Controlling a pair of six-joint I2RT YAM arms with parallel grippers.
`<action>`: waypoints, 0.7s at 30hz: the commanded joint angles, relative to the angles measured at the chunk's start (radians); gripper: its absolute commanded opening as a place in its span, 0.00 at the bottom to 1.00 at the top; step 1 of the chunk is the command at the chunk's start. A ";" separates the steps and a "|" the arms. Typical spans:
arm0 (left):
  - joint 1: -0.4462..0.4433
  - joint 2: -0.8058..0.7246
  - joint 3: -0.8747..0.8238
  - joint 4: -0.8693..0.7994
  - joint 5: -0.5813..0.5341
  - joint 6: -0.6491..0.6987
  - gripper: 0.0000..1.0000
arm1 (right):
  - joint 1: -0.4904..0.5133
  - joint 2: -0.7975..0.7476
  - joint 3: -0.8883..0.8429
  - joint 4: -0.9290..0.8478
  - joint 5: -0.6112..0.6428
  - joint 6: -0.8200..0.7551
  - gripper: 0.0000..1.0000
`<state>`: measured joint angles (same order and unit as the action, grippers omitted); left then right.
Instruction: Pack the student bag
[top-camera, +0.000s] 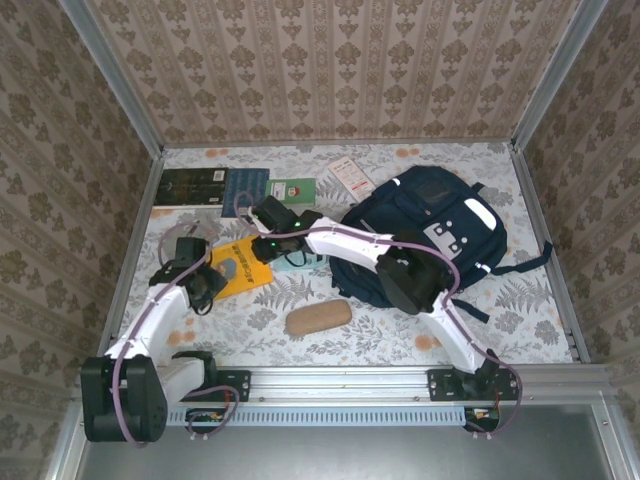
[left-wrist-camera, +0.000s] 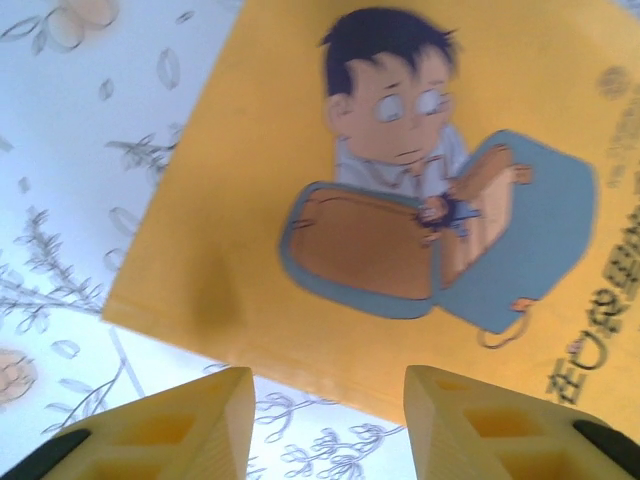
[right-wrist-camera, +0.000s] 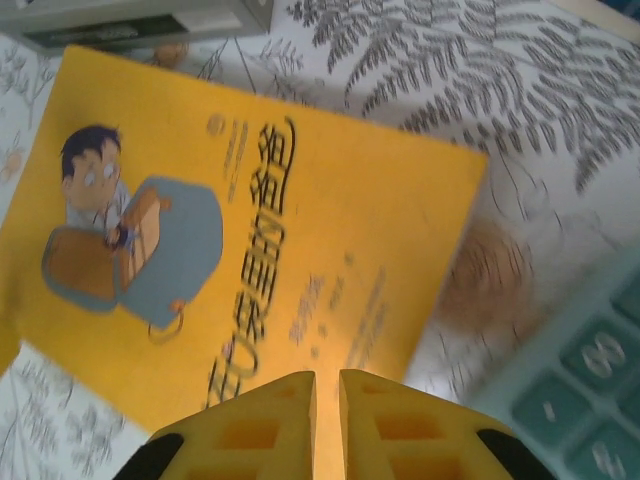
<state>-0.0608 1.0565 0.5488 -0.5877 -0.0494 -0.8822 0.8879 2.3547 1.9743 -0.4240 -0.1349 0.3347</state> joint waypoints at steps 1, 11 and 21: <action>0.027 0.005 -0.016 -0.058 0.000 -0.007 0.41 | 0.004 0.093 0.127 -0.057 -0.001 -0.024 0.14; 0.078 0.197 0.019 0.034 0.006 0.044 0.36 | 0.043 0.091 0.001 -0.098 0.006 -0.043 0.14; 0.095 0.414 0.142 0.134 -0.006 0.114 0.38 | 0.147 -0.129 -0.333 -0.025 -0.030 0.013 0.14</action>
<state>0.0231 1.4029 0.6903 -0.4927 -0.0498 -0.8108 0.9913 2.2578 1.7077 -0.3649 -0.1280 0.3210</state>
